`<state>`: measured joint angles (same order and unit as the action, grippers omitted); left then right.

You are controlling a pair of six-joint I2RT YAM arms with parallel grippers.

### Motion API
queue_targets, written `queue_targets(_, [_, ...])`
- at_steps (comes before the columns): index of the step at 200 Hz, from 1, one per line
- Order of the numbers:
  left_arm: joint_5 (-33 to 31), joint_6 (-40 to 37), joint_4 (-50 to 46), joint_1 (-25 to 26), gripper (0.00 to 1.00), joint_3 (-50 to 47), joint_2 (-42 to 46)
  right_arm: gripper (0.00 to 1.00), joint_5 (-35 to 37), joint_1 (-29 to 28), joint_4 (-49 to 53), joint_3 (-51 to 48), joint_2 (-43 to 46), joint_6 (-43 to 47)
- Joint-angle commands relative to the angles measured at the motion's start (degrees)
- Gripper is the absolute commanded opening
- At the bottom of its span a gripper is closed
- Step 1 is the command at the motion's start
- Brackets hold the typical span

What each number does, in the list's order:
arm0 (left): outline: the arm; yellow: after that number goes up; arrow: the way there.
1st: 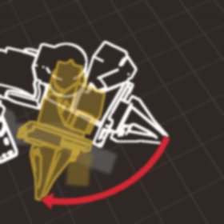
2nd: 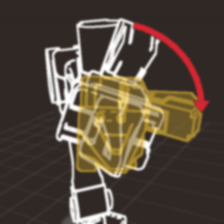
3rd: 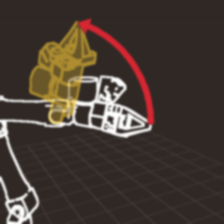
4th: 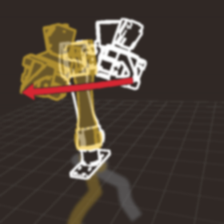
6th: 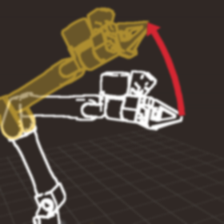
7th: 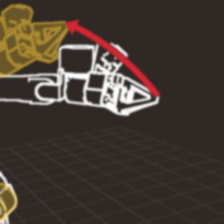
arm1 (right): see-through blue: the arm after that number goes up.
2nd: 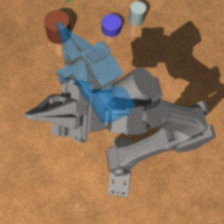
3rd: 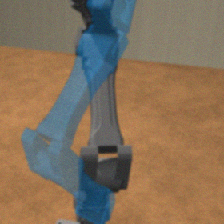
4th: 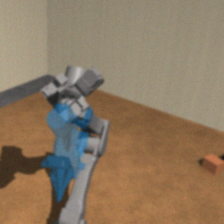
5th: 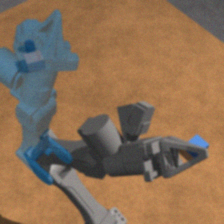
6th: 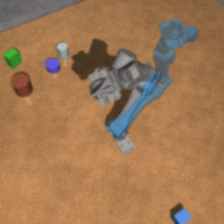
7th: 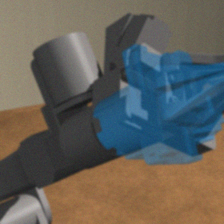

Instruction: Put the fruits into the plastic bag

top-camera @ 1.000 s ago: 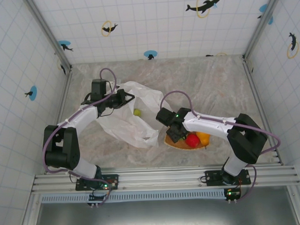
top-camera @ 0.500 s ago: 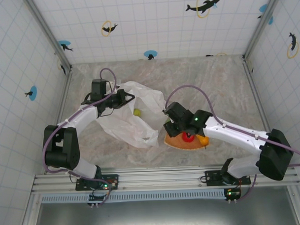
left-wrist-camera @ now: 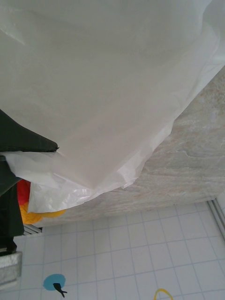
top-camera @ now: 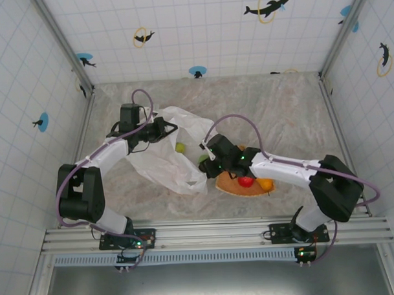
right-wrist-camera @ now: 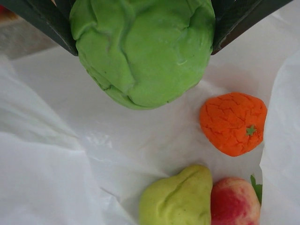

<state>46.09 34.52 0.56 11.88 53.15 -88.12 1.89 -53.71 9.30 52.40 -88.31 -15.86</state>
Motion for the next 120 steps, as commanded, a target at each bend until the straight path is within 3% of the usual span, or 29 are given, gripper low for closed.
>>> queue_targets(1, [1.6,0.2,0.8,-0.3,0.0,-0.2,0.2,0.56,-2.8,0.2,-9.3,1.3,-2.5,-0.2])
queue_targets(59, [2.1,0.3,0.9,-0.3,0.0,-0.2,0.1,0.57,5.6,0.5,-23.7,2.7,-8.2,-0.8])
queue_targets(120, [2.4,0.6,1.4,-0.3,0.0,-0.2,0.2,0.58,8.2,0.8,-39.0,3.1,-14.6,-7.1])
